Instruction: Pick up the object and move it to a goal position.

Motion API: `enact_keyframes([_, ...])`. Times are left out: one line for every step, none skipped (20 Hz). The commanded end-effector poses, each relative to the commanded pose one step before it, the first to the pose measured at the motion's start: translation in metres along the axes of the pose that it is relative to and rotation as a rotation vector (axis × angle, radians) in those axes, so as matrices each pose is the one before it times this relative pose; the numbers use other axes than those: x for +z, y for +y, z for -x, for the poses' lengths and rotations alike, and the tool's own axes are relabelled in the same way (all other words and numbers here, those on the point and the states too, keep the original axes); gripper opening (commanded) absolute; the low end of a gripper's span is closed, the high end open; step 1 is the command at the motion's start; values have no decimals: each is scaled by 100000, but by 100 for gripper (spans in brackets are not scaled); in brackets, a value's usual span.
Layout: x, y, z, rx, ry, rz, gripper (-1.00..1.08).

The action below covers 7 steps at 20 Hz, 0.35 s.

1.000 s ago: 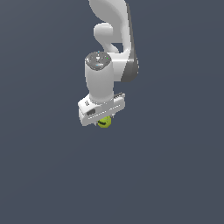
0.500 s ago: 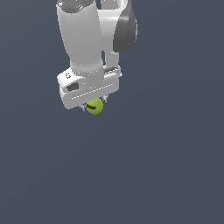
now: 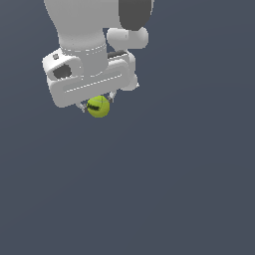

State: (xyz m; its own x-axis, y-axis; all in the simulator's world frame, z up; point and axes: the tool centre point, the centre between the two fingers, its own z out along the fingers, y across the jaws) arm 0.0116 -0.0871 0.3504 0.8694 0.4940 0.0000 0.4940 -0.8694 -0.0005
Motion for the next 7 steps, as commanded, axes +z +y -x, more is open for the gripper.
enact_keyframes([-973,274,25,-44,22,21,-100])
enact_keyframes([-231,80,-1,0,0,0,-100])
enact_keyframes([-179,65,-6,23,-26,34,-100])
enact_keyframes([-130,51,-8,0,0,0,-100])
enact_keyframes([-86,36,-8,0,0,0,-100])
enact_keyframes([-48,22,-6,0,0,0,-100])
enact_keyframes([-15,7,-2,0,0,0,-100])
